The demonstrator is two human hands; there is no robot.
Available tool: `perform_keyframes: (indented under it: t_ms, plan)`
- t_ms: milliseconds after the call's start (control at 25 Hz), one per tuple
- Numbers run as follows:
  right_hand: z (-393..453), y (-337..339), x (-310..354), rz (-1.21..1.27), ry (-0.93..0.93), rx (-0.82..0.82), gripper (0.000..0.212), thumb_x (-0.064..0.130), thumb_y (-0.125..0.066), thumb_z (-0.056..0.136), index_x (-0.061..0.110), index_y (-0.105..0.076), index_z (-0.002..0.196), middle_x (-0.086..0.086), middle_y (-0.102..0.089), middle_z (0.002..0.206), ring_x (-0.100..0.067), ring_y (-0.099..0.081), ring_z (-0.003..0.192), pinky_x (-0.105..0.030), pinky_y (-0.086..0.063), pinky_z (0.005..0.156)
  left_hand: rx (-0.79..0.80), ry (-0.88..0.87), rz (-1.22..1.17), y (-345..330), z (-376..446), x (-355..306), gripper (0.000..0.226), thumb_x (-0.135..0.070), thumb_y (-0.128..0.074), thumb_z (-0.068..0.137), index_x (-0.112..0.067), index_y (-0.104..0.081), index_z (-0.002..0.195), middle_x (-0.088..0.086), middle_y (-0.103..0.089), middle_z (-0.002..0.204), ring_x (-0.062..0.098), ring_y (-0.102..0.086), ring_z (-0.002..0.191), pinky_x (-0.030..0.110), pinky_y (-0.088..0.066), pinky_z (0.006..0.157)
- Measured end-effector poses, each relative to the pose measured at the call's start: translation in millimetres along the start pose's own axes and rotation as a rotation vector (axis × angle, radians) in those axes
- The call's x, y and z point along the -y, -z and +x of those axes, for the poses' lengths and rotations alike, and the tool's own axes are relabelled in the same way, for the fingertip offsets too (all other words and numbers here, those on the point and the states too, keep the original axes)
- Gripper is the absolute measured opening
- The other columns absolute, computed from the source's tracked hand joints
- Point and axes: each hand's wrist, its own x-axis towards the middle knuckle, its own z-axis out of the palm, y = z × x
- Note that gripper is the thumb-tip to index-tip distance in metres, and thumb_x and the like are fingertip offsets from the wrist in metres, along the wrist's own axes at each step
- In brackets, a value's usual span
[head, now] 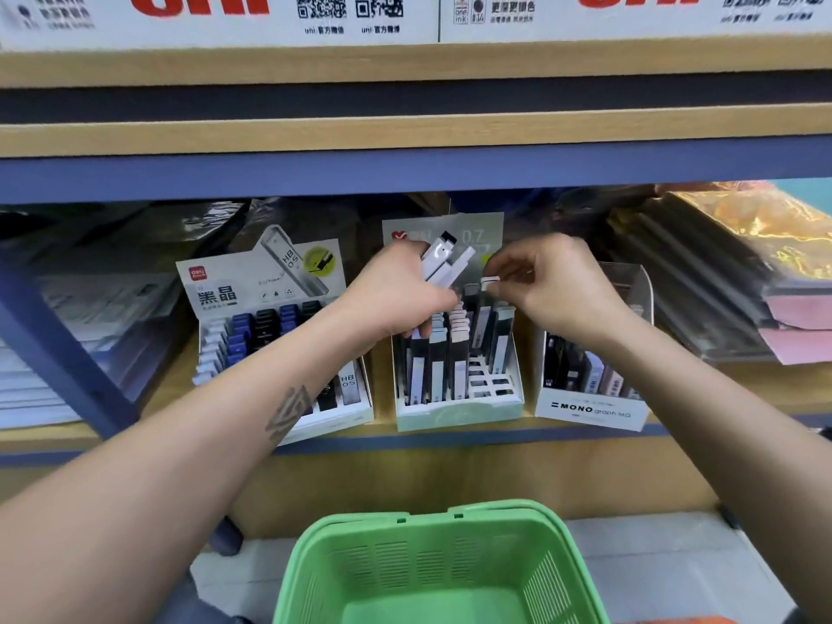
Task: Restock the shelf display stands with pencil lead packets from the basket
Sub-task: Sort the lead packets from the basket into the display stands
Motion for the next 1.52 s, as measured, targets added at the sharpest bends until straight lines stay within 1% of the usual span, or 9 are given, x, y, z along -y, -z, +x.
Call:
perform_keyframes:
  t_ms: [120,320,520,840,1000,1160,1360,1440,1520]
  plan:
    - [3,-4,-2,0.007,-0.017,0.006,0.015,0.019,-0.079,0.086,0.021,-0.077,0.100,0.007,-0.074,0.092,-0.006,-0.069,0.086,-0.027,-0.057,0.084,0.011,-0.007,0.016,0,1,1,0.013,-0.013,-0.070,0.086,-0.006,-0.061,0.092,0.005,-0.062,0.058,0.012,-0.052,0.035,0.025,-0.041,0.042]
    - [1,2,-1,0.088,-0.078,0.047,0.011,0.015,-0.084,0.081,0.022,-0.077,0.086,0.011,-0.073,0.080,-0.003,-0.069,0.078,-0.020,-0.056,0.074,0.027,-0.008,0.025,-4,0,3,0.011,-0.011,-0.069,0.085,-0.007,-0.060,0.090,0.004,-0.060,0.057,0.013,-0.052,0.035,0.026,-0.040,0.044]
    - [0,5,3,0.094,-0.083,0.083,0.019,0.013,-0.084,0.079,0.028,-0.073,0.076,0.013,-0.071,0.074,0.000,-0.067,0.070,-0.011,-0.046,0.063,0.030,-0.004,0.037,-6,0,1,0.010,-0.009,-0.068,0.083,-0.006,-0.061,0.090,0.005,-0.060,0.059,0.015,-0.058,0.042,0.028,-0.044,0.045]
    - [3,1,-1,0.115,-0.092,0.077,0.015,0.014,-0.084,0.079,0.025,-0.075,0.078,0.011,-0.073,0.075,-0.004,-0.068,0.073,-0.021,-0.055,0.069,0.029,-0.002,0.037,-7,0,2,0.012,-0.009,-0.067,0.083,-0.005,-0.061,0.093,0.007,-0.061,0.065,0.016,-0.059,0.045,0.028,-0.046,0.047]
    - [1,-18,-5,-0.034,-0.027,0.080,0.007,0.020,-0.079,0.084,0.025,-0.079,0.089,0.008,-0.074,0.085,-0.013,-0.068,0.082,-0.032,-0.057,0.078,0.030,0.001,0.036,-7,-1,0,0.010,-0.009,-0.066,0.084,-0.006,-0.061,0.092,0.006,-0.060,0.063,0.013,-0.056,0.041,0.027,-0.044,0.046]
    - [0,-22,-3,-0.307,0.109,0.078,0.022,0.013,-0.062,0.084,0.022,-0.080,0.092,0.000,-0.072,0.106,-0.030,-0.063,0.098,-0.040,-0.054,0.081,0.030,0.000,0.039,-7,-1,0,0.012,-0.009,-0.066,0.084,-0.006,-0.061,0.094,0.007,-0.062,0.066,0.016,-0.059,0.045,0.029,-0.047,0.049]
    - [0,-22,-2,-0.333,0.120,0.102,0.027,0.009,-0.056,0.083,0.016,-0.079,0.095,-0.001,-0.068,0.112,-0.030,-0.060,0.103,-0.040,-0.052,0.086,0.023,0.001,0.015,-6,-2,2,0.014,-0.009,-0.068,0.084,-0.004,-0.061,0.095,0.009,-0.063,0.069,0.017,-0.062,0.047,0.030,-0.048,0.050]
    - [-1,-18,-1,-0.174,0.055,0.054,0.030,0.008,-0.057,0.088,0.017,-0.076,0.109,0.000,-0.070,0.117,-0.022,-0.063,0.106,-0.036,-0.054,0.089,-0.002,0.013,-0.102,-6,-2,2,0.016,-0.007,-0.070,0.084,0.001,-0.061,0.095,0.012,-0.061,0.068,0.018,-0.059,0.045,0.027,-0.044,0.043]
    - [-1,-9,2,0.310,-0.094,0.038,0.030,0.004,-0.060,0.092,0.015,-0.072,0.117,-0.004,-0.074,0.109,-0.014,-0.068,0.095,-0.030,-0.055,0.085,0.028,0.055,-0.322,-6,-5,0,0.015,-0.003,-0.072,0.084,0.005,-0.061,0.092,0.017,-0.059,0.068,0.019,-0.054,0.046,0.024,-0.037,0.039]
